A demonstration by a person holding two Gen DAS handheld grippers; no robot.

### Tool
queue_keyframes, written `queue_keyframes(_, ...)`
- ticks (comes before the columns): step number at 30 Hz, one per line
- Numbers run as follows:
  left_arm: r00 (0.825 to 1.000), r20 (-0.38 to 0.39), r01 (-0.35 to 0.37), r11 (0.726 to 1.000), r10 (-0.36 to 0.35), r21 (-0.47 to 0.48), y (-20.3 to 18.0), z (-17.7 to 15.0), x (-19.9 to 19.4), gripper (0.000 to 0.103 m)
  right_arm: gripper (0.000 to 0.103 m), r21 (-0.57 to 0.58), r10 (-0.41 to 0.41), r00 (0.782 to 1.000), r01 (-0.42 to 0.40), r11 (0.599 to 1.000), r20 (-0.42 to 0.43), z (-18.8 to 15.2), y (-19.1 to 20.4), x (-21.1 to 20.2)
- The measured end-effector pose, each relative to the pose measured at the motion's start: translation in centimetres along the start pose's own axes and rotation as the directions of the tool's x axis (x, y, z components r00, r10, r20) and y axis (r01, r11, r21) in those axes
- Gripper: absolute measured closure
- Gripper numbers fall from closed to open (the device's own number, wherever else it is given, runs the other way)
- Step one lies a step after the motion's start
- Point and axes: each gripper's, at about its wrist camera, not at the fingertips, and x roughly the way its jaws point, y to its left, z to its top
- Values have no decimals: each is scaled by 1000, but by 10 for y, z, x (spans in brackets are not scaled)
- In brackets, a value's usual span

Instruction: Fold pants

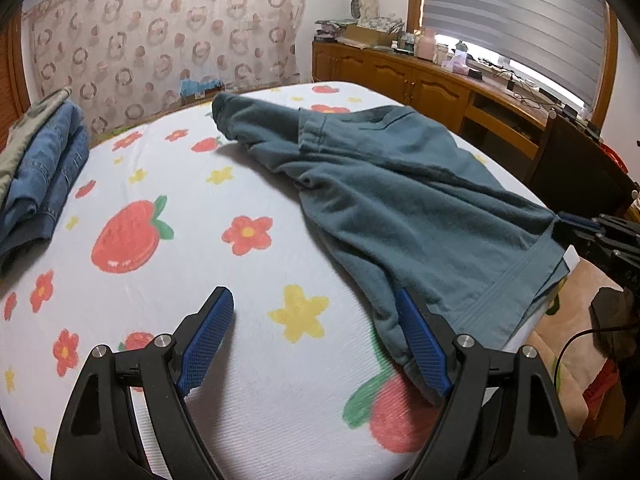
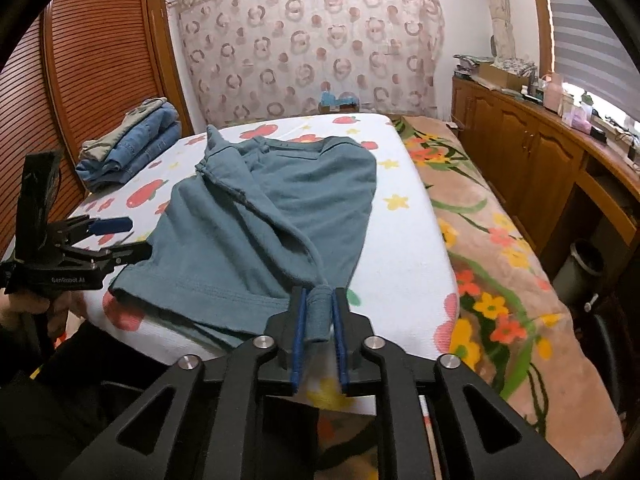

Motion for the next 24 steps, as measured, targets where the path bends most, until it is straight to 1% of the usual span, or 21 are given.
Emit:
queue_keyframes(2, 1000, 3, 10, 1000, -10, -14, 1, 0, 1, 19, 85, -4, -3, 1000, 3, 1000, 6, 3, 0, -1)
queue_keyframes(4, 1000, 2, 6, 1000, -6, -6, 1, 1, 2, 18, 82, -8, -3, 1000, 3, 1000, 14, 6, 0, -2)
queue_keyframes(7, 1000, 3, -8, 1000, 8, -4, 0, 0, 3, 16, 76, -18, -2, 1000, 3, 1000, 23, 13, 1, -3)
queue_keyframes(9, 1000, 6, -6, 1000, 6, -9, 0, 1, 3, 16, 69, -29, -4, 1000, 5, 1000, 27, 17, 3, -1)
queue_keyframes(11, 1000, 5, 1, 1000, -1, -9, 2, 1, 3, 16, 67, -47, -6, 1000, 7, 999, 29, 21, 6, 2)
queue_keyframes(14, 1000, -6, 25, 999, -25, -33, 8, 4, 0, 16, 67, -84, 2, 1000, 0, 996, 28, 28, 15, 7)
queue_keyframes(16, 999, 1, 36, 998, -36, -45, 12, 7, -4, 16, 67, -103, 9, 1000, -6, 995, 26, 33, 21, 11)
queue_keyframes(20, 999, 44, 4, 999, -1, -50, 22, 12, -18, 16, 67, -136, 36, 999, -33, 990, 21, 49, 33, 22)
queue_keyframes(24, 998, 64, -5, 997, 10, -72, 35, 14, -26, 16, 67, -161, 78, 997, -76, 984, 5, 66, 44, 35)
